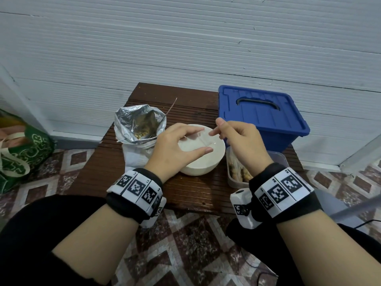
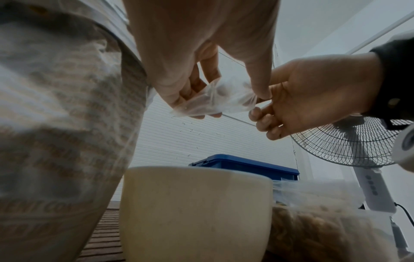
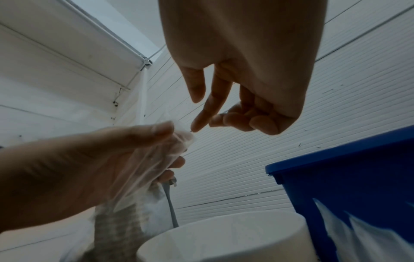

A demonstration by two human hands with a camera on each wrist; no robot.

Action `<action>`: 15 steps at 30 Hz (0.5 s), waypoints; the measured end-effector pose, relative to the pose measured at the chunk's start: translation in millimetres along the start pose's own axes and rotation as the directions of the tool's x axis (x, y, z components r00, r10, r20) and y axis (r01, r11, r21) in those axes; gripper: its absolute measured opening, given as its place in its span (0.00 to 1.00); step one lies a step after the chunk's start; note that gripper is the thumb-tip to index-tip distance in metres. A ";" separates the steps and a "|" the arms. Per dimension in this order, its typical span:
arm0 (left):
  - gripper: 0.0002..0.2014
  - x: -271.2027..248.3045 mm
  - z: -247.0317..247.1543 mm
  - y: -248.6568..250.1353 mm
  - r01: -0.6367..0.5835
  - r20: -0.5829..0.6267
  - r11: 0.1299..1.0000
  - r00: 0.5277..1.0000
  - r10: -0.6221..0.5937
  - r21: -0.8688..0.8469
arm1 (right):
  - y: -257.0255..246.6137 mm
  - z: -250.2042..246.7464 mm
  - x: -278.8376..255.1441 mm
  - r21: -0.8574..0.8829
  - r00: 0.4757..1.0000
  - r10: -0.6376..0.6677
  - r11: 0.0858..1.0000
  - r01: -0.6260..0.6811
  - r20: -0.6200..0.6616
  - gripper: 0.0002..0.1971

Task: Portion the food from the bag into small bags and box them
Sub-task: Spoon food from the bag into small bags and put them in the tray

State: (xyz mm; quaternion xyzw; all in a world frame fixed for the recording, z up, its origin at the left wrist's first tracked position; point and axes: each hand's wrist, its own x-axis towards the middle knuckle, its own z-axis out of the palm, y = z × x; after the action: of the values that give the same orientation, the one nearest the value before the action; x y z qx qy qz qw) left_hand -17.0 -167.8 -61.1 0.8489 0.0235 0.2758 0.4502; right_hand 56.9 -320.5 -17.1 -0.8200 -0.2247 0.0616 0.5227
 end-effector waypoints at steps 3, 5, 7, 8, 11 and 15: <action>0.25 0.9 -2.0 6.3 0.016 -0.010 0.999 1.000 -0.016 -0.029 | 2.2 -0.1 2.2 0.069 0.999 0.016 0.998 -0.012 -0.052 0.19; 0.27 2.5 -5.2 12.8 0.017 -0.040 0.999 0.999 -0.019 -0.047 | 3.3 -0.6 1.9 0.097 0.998 0.030 0.995 -0.024 -0.060 0.19; 0.28 5.6 -12.6 22.1 0.030 -0.095 0.996 0.995 -0.038 -0.082 | 5.2 -0.3 1.5 0.121 0.998 0.037 0.992 -0.030 -0.055 0.18; 0.28 7.9 -18.0 27.4 0.046 -0.122 0.992 0.991 -0.060 -0.114 | 6.0 0.4 1.2 0.126 0.998 0.040 0.992 -0.034 -0.047 0.18; 0.25 16.7 -39.6 40.4 0.083 -0.214 0.969 0.968 -0.134 -0.234 | 2.8 6.9 2.9 0.119 0.999 0.034 0.992 -0.032 -0.012 0.14; 0.22 27.5 -69.8 35.6 0.138 -0.391 0.965 0.894 -0.219 -0.224 | -15.4 21.0 12.6 0.113 1.000 -0.006 0.994 0.004 0.025 0.07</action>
State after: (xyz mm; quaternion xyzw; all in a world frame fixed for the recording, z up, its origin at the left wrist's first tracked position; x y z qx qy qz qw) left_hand -35.4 -128.5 9.8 0.7186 0.1696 0.4070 0.5377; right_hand 56.4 -292.2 -11.2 -0.7878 -0.2296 0.0834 0.5654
